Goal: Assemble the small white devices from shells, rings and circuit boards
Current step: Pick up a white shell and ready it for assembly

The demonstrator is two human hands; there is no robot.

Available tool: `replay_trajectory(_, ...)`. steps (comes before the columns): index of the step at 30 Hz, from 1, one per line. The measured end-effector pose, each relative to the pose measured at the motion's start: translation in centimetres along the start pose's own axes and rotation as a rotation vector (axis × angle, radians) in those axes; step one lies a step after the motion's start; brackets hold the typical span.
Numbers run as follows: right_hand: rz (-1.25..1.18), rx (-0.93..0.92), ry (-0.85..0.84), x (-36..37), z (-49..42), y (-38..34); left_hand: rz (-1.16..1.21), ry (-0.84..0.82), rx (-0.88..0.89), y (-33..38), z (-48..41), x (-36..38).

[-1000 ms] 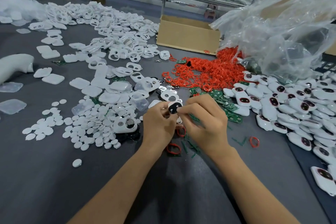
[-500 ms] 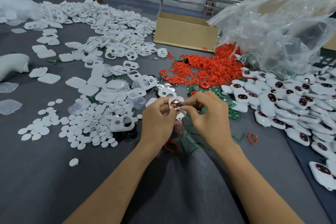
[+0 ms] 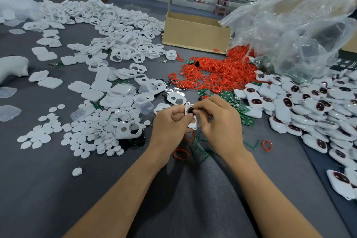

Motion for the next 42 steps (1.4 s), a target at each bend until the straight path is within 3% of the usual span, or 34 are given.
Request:
replay_trajectory(14, -0.04, -0.013, -0.017, 0.4, 0.1, -0.6, 0.067, 0.04, -0.052, 0.0, 0.0, -0.5)
replay_trajectory(30, -0.145, 0.161, -0.12, 1.3, 0.0, 1.6, -0.02, -0.017, -0.051, -0.2, 0.1, 0.2)
replay_trajectory(37, -0.083, 0.03, -0.094, 1.5, 0.0, -0.1, 0.059, 0.059, -0.115, -0.8, -0.2, -0.5)
replay_trajectory(42, -0.327, 0.248, -0.11, 1.7, 0.0, 1.6, 0.06, 0.072, -0.083, -0.6, -0.2, -0.9)
Point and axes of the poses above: each hand's wrist, its own z-axis away from the middle knuckle, its own x-axis out of the palm, y = z × x, the point moved 10 cm from there along -z, towards the middle knuckle, and after that the axes turned 3 degrees about y, right-handed, at the moved point
